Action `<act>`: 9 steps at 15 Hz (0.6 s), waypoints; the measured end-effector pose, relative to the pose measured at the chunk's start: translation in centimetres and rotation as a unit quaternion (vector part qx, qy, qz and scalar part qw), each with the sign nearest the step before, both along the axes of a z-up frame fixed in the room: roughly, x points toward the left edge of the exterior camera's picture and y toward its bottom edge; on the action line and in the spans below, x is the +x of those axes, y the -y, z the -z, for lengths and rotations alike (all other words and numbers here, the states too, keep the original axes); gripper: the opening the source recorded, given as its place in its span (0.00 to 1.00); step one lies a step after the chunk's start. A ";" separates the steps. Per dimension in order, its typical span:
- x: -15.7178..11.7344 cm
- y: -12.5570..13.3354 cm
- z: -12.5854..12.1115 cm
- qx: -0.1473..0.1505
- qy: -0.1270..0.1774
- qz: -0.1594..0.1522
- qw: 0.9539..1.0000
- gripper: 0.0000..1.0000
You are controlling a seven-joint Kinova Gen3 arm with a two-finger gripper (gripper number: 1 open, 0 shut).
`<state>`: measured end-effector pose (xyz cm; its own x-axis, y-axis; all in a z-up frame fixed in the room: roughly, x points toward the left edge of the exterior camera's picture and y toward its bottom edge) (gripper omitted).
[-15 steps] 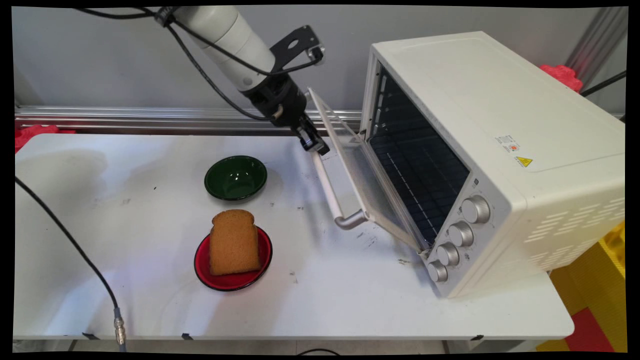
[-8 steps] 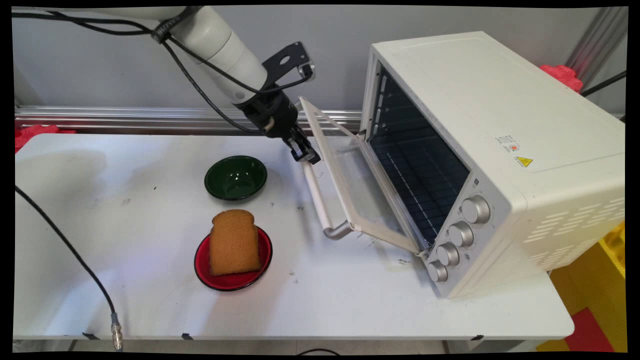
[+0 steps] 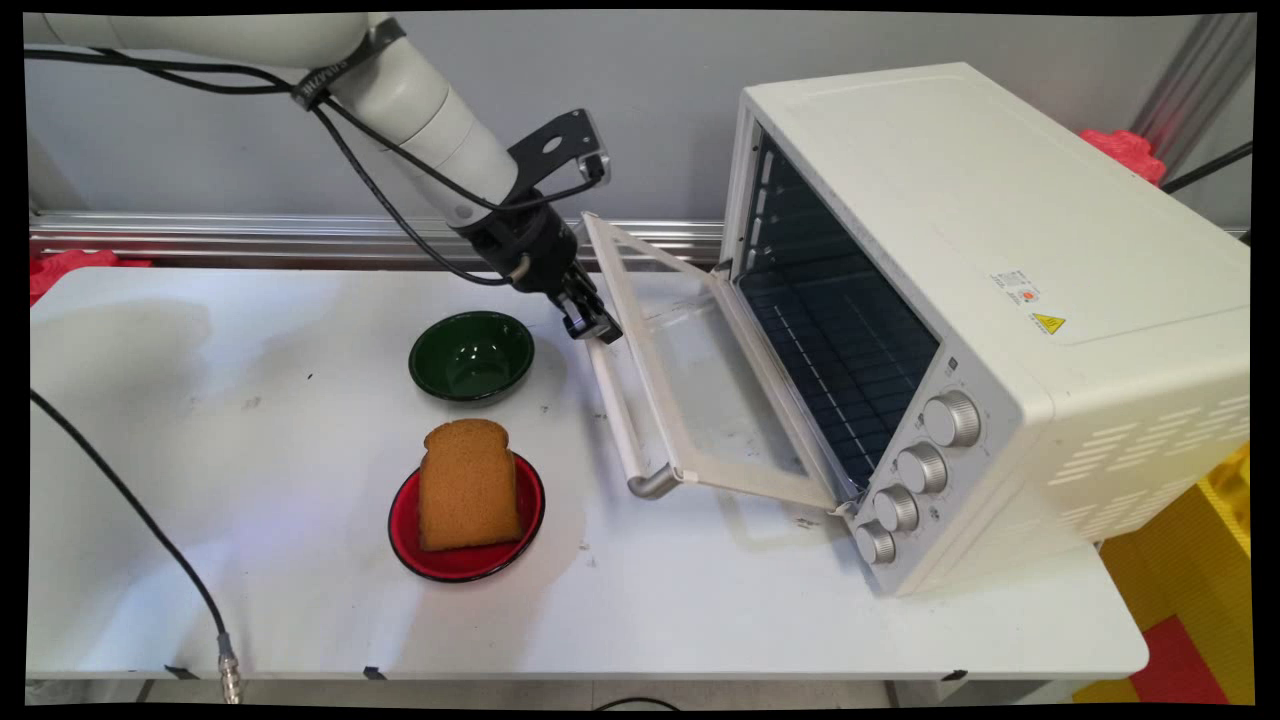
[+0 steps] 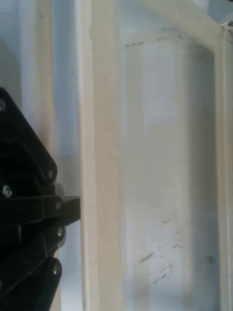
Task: Open the oven
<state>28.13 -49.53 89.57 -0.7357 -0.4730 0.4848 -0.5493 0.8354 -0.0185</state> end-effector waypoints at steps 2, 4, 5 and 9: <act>0.3 -0.2 0.2 0.002 0.001 0.000 1.000 0.00; 0.6 -0.4 0.4 0.005 0.002 0.000 1.000 0.00; 0.7 -0.5 0.5 0.006 0.002 0.000 1.000 0.00; 1.2 -0.8 0.7 0.009 0.004 0.000 1.000 0.00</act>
<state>29.31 -48.72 88.89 -0.7393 -0.4820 0.4703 -0.5493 0.8356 -0.0072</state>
